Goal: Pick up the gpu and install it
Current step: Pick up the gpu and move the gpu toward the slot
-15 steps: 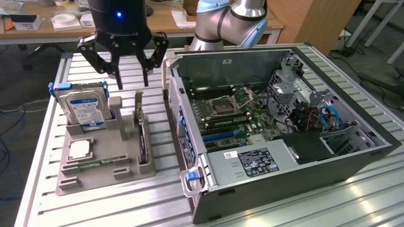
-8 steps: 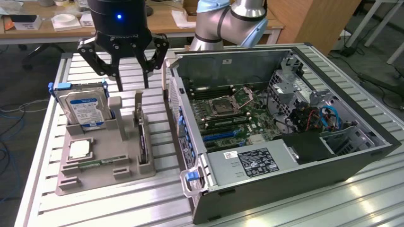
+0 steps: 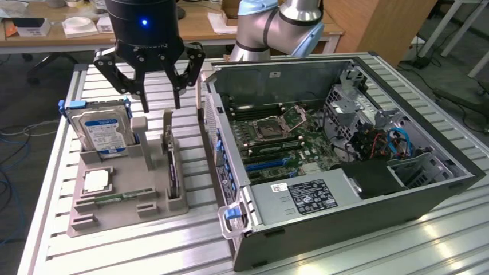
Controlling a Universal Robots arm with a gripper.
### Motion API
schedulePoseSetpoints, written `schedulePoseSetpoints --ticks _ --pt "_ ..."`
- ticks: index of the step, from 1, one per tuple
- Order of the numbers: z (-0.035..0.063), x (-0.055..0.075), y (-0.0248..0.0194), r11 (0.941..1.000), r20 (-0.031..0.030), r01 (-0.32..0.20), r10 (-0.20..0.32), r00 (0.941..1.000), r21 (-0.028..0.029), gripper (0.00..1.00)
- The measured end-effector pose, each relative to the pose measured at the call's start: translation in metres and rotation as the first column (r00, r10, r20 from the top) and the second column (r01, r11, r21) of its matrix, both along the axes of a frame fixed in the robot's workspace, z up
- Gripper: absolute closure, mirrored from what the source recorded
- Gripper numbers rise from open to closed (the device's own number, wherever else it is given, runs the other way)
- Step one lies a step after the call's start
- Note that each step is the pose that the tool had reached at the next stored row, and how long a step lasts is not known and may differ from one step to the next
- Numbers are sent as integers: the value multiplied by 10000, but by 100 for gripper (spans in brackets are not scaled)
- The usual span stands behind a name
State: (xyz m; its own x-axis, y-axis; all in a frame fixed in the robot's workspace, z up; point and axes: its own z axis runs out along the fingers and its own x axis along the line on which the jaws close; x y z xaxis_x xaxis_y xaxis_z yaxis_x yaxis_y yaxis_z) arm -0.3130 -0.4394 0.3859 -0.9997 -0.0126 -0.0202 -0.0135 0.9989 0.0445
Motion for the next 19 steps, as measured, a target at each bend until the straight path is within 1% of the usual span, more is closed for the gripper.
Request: schedulePoseSetpoints --ticks 19 --pt "-18 0 -69 10000 1 0 0 10000 1 47"
